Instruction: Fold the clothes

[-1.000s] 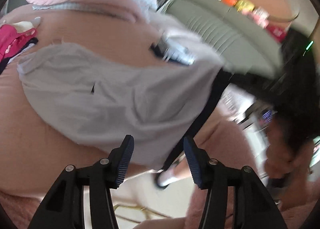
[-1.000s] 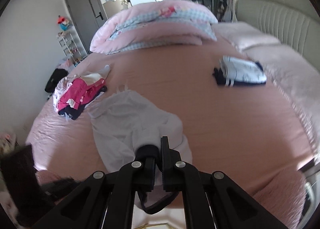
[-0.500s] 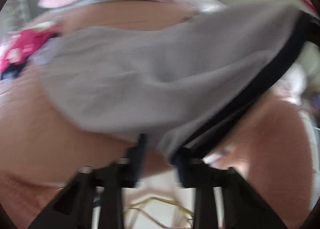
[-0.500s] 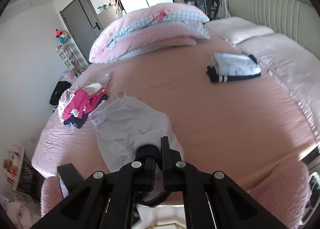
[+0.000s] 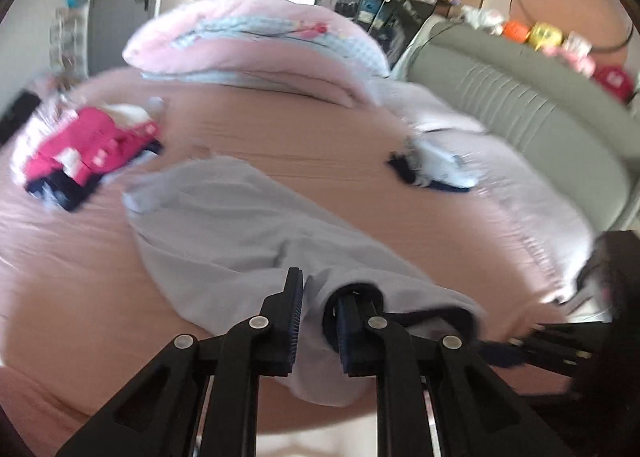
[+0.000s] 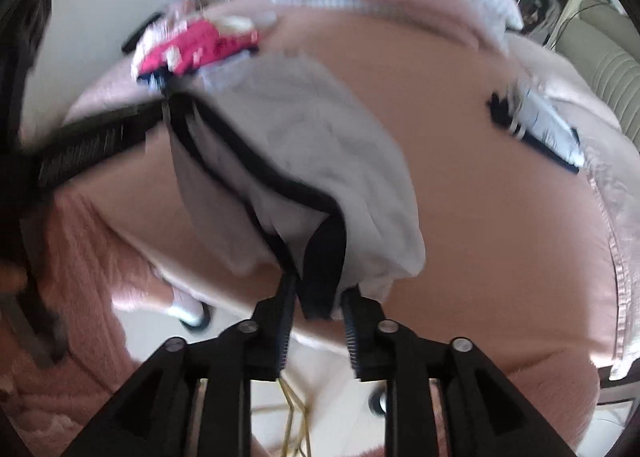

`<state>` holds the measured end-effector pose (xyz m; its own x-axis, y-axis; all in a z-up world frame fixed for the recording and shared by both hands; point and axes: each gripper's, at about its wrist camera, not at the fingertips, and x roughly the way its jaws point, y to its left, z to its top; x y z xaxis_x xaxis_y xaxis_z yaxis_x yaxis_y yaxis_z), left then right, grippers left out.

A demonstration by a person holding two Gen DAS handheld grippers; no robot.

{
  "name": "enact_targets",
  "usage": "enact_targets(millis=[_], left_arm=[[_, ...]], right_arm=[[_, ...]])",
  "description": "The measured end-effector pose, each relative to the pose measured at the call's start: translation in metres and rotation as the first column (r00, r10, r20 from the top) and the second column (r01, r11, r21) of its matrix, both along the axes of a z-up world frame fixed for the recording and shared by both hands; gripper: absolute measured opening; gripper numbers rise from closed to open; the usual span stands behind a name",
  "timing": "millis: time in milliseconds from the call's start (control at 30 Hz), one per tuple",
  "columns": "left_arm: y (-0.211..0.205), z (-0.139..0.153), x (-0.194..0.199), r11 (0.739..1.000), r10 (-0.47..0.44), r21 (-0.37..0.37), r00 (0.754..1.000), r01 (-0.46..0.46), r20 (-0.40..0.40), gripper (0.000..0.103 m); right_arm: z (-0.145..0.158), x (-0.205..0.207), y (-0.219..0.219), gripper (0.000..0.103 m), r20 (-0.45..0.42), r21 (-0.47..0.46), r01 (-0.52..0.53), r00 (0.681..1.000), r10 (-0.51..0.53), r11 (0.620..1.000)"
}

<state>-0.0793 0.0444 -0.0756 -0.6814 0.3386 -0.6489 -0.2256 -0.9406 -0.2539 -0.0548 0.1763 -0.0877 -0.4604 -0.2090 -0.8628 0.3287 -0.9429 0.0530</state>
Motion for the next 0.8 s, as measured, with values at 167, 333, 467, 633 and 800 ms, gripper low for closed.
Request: enact_targets(millis=[167, 333, 467, 633, 800], left_arm=[[0.001, -0.012, 0.003, 1.0, 0.001, -0.01, 0.999, -0.001, 0.04, 0.013], [-0.009, -0.037, -0.005, 1.0, 0.025, 0.011, 0.991, -0.026, 0.134, 0.014], [-0.004, -0.055, -0.011, 0.994, -0.052, 0.107, 0.967, 0.025, 0.251, 0.015], [0.019, -0.06, -0.012, 0.986, -0.096, 0.158, 0.954, 0.052, 0.285, 0.031], [0.028, -0.069, -0.016, 0.992, 0.019, 0.111, 0.953, -0.055, 0.303, 0.049]], right_arm=[[-0.03, -0.04, -0.003, 0.027, 0.021, 0.065, 0.032, 0.999, -0.033, 0.997], [-0.019, -0.065, 0.02, 0.026, -0.05, 0.073, 0.192, 0.981, -0.188, 0.979], [0.001, -0.071, 0.038, 0.022, -0.151, 0.027, 0.289, 0.947, -0.282, 0.957], [0.029, -0.067, 0.048, 0.017, -0.273, -0.027, 0.358, 0.896, -0.351, 0.933], [0.056, -0.07, 0.046, 0.017, -0.333, -0.082, 0.32, 0.884, -0.329, 0.944]])
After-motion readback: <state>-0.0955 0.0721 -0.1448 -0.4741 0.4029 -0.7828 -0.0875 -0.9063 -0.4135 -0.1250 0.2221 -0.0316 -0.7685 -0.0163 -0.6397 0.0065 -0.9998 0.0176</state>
